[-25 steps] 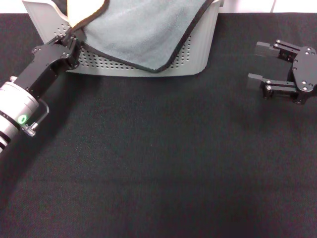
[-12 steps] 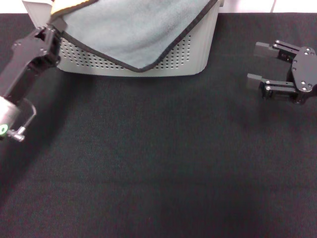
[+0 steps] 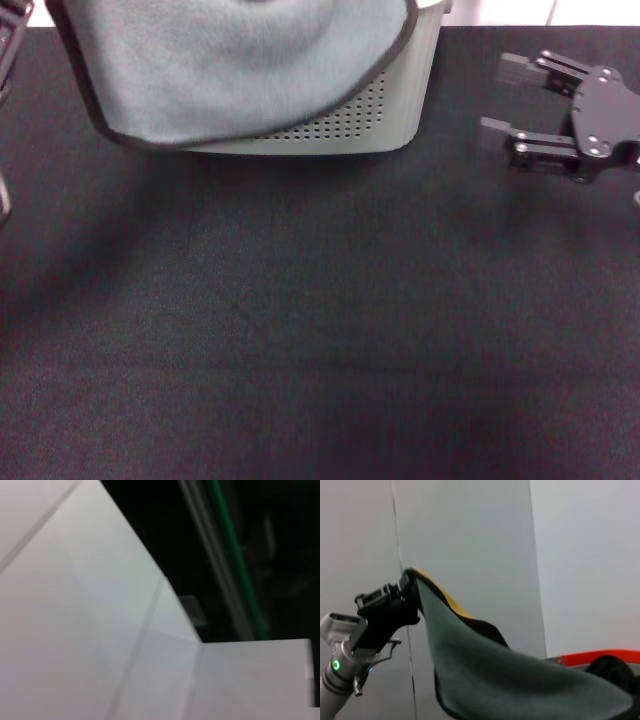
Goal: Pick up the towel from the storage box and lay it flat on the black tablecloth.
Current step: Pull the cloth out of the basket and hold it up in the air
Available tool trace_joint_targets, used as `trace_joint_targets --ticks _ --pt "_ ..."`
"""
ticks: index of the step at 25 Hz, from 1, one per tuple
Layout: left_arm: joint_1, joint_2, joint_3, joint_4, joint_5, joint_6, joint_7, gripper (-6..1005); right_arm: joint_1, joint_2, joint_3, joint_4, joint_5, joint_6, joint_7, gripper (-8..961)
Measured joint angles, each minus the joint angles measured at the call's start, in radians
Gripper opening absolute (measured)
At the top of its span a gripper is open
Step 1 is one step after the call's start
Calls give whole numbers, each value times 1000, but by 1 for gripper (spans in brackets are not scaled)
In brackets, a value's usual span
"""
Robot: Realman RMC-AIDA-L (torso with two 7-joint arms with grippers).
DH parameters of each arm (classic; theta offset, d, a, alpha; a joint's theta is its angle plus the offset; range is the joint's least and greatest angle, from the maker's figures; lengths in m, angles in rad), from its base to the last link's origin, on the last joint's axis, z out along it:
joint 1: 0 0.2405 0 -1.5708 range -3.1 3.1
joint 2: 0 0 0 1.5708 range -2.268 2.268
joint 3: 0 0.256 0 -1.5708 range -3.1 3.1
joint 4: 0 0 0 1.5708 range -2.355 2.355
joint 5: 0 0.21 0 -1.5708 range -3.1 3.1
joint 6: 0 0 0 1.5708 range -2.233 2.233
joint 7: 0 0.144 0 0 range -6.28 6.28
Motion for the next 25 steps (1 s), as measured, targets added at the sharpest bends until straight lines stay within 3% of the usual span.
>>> trace_joint_targets --ticks 4,5,8,10,13,16,18,25 --pt "-33 4 110 105 -47 4 -117 16 31 20 -12 -22 4 -7 -3 859" --pt "-38 6 145 135 -66 4 -142 16 49 41 -35 -49 20 -7 -6 859" --pt "-57 17 255 246 -123 4 -227 16 55 53 -86 -60 54 -7 -9 859" --pt "-72 22 282 287 -135 4 -268 16 55 58 -146 -62 98 -7 -10 859" --pt "-96 29 291 309 -144 3 -315 16 43 70 -275 -81 194 -8 -11 859" --pt "-142 54 292 313 -151 2 -357 16 34 74 -337 -84 244 -8 -11 859" --pt "-153 60 293 310 -146 1 -362 16 29 74 -393 -84 298 -7 -11 859" --pt "-148 59 289 302 -59 -2 -338 16 28 76 -626 -120 603 10 -19 858"
